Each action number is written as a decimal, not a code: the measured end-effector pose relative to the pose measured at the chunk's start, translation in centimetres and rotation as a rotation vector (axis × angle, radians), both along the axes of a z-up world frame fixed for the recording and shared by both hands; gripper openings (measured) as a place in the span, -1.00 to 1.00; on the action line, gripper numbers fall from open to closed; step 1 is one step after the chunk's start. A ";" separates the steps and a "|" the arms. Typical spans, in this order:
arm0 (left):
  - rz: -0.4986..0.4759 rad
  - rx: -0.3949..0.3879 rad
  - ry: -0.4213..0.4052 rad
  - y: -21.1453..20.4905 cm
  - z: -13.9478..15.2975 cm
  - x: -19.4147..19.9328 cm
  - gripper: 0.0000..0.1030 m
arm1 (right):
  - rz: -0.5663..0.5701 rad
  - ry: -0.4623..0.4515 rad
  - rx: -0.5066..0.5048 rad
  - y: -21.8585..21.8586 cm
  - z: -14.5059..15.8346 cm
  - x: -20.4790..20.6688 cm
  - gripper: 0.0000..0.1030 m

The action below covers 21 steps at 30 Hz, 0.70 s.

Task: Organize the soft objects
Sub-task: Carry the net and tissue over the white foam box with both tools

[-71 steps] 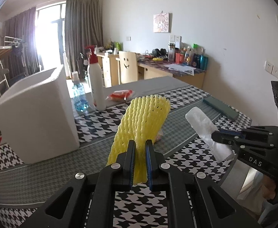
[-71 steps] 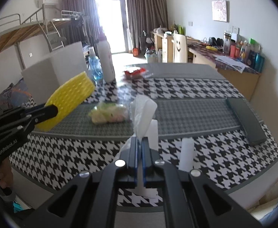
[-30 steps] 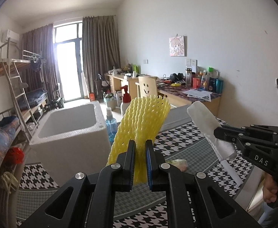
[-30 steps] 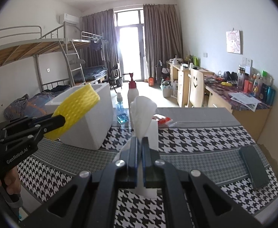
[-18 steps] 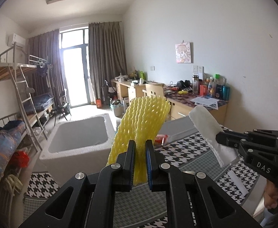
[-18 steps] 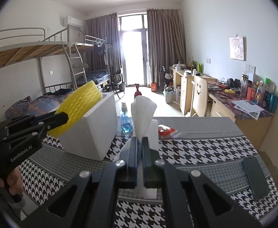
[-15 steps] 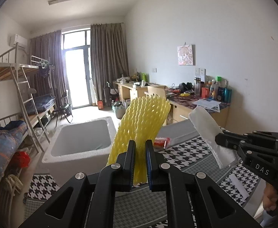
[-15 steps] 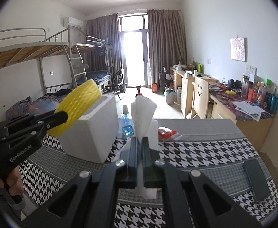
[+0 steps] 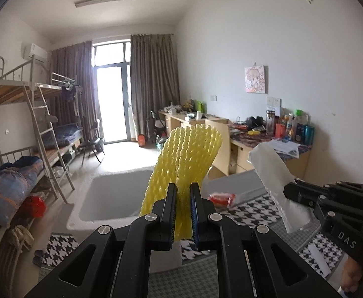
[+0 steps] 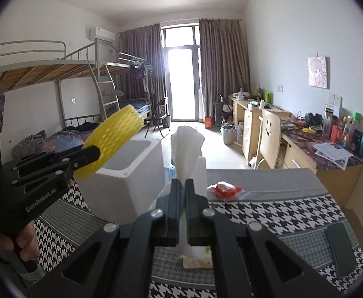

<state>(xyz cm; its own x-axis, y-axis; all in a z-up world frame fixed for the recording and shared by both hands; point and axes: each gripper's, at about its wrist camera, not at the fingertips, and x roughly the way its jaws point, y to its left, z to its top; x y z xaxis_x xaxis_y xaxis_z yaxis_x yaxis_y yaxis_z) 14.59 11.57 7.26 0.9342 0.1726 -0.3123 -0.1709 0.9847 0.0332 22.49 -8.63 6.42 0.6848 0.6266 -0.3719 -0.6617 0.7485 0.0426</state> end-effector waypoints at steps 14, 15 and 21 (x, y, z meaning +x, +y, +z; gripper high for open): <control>0.080 -0.027 -0.015 2.8 1.1 1.3 -0.78 | 0.037 -0.053 -0.012 3.4 1.7 0.5 -0.89; 0.082 -0.025 -0.014 2.9 1.1 1.4 -0.78 | 0.041 -0.054 -0.012 3.5 1.8 0.5 -0.89; 0.121 -0.016 -0.018 3.6 1.2 1.8 -0.78 | 0.061 -0.070 -0.010 4.6 2.1 1.0 -0.89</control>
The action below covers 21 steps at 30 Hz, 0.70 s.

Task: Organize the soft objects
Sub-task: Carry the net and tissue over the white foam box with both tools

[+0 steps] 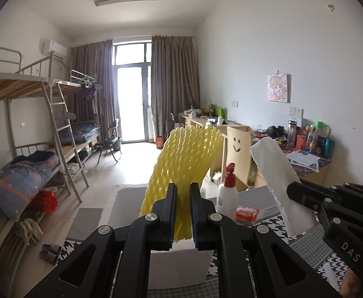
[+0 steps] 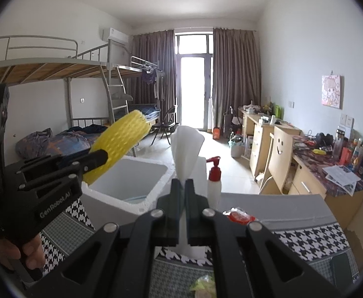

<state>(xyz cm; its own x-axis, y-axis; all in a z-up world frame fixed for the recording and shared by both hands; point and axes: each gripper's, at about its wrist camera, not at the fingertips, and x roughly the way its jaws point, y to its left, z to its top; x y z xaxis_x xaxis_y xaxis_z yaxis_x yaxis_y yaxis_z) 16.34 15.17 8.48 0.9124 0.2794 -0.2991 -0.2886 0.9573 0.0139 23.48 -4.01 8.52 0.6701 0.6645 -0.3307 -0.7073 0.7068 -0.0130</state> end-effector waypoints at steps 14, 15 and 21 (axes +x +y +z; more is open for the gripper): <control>0.100 0.002 0.019 2.2 -0.5 1.5 -0.78 | 0.089 0.044 -0.018 3.3 -0.4 1.4 -0.89; 0.106 0.000 0.020 2.4 -0.6 1.5 -0.78 | 0.096 0.046 -0.017 3.5 -0.4 1.4 -0.89; 0.139 -0.013 0.030 3.4 -0.8 1.9 -0.78 | 0.126 0.048 -0.019 5.1 -0.4 1.6 -0.89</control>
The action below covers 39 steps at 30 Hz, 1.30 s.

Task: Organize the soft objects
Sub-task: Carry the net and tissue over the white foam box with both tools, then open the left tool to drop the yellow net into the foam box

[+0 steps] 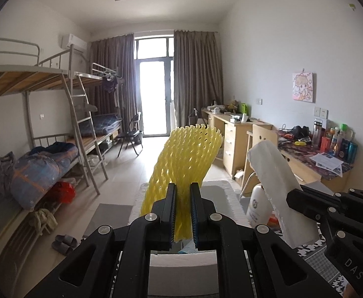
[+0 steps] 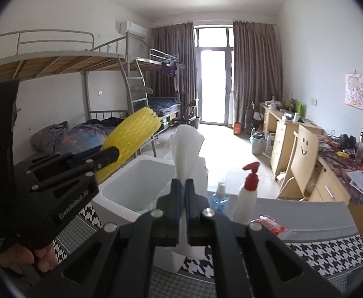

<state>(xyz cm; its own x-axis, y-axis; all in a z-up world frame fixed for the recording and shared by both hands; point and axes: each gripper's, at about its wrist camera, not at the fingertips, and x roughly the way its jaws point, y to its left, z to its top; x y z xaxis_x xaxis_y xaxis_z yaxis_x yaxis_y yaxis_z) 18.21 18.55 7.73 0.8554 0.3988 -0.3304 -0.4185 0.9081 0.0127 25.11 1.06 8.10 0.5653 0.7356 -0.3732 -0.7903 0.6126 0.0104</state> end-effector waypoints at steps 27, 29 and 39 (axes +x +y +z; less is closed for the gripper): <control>-0.008 -0.086 0.118 3.6 -3.1 3.4 -0.77 | 0.041 0.041 -0.056 4.3 -1.4 2.2 -0.89; -0.015 -0.091 0.128 3.7 -3.4 3.7 -0.75 | 0.039 0.049 -0.059 4.4 -1.4 2.4 -0.89; -0.006 -0.119 0.150 4.6 -3.9 3.7 0.49 | 0.019 0.057 -0.066 4.2 -1.3 2.6 -0.88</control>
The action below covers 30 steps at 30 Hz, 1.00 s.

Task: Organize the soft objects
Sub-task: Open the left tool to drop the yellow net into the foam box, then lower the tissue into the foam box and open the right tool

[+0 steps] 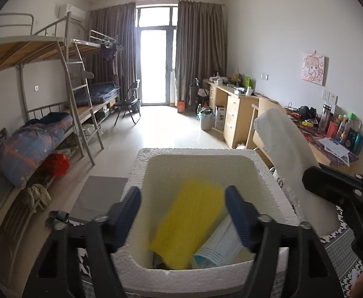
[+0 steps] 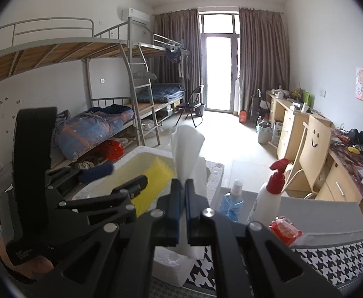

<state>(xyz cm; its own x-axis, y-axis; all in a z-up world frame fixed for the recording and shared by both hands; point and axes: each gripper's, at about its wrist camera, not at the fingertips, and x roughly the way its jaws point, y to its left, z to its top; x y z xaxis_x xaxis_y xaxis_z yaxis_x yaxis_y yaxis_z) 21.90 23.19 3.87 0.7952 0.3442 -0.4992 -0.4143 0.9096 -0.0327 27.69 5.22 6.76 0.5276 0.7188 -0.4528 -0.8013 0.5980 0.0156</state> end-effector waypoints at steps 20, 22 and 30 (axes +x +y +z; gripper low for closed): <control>0.121 0.063 -0.090 0.2 1.9 -5.5 0.98 | 0.041 -0.002 -0.010 1.5 0.0 -0.2 -0.89; 0.131 0.061 -0.091 0.4 2.0 -6.1 0.98 | 0.047 0.001 -0.010 1.8 -0.1 -0.2 -0.89; 0.165 0.062 -0.112 1.5 2.1 -7.9 0.98 | 0.074 0.046 -0.014 3.4 -0.3 -0.2 -0.89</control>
